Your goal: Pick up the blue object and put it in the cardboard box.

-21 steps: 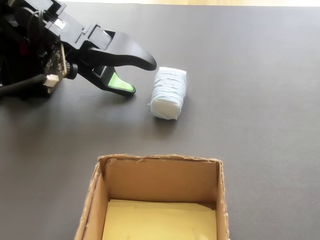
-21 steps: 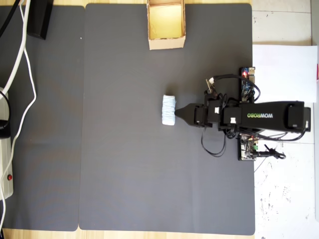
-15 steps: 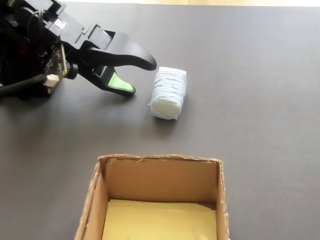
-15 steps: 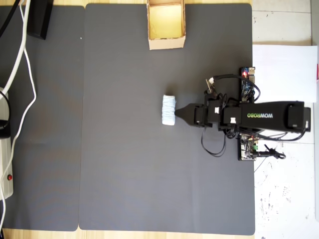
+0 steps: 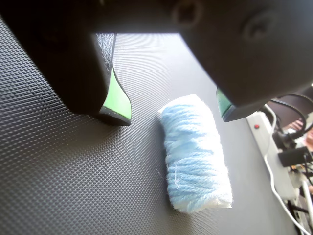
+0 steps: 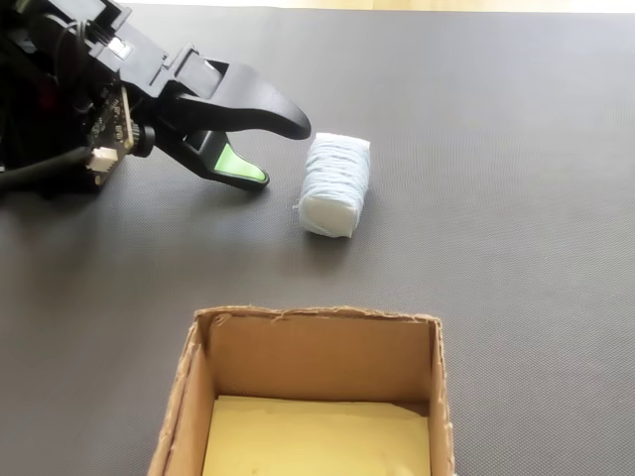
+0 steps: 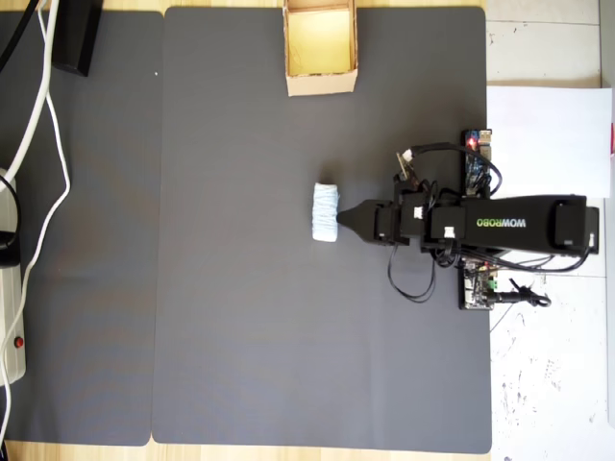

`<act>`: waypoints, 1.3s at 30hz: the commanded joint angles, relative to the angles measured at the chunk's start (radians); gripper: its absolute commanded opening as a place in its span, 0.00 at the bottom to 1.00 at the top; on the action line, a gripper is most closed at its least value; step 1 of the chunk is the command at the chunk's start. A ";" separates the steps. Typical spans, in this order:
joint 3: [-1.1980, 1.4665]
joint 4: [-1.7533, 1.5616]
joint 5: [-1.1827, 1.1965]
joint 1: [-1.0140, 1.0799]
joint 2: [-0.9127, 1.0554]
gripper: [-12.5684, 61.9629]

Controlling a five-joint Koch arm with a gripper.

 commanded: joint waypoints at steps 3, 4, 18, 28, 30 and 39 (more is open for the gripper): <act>0.037 0.104 0.054 0.000 0.094 0.63; 0.037 0.104 0.054 0.000 0.094 0.63; 0.037 0.104 0.058 -0.005 0.095 0.63; 0.037 0.106 0.058 0.000 0.095 0.63; 0.037 0.104 0.057 0.000 0.095 0.63; 0.037 -0.077 0.044 0.023 0.095 0.63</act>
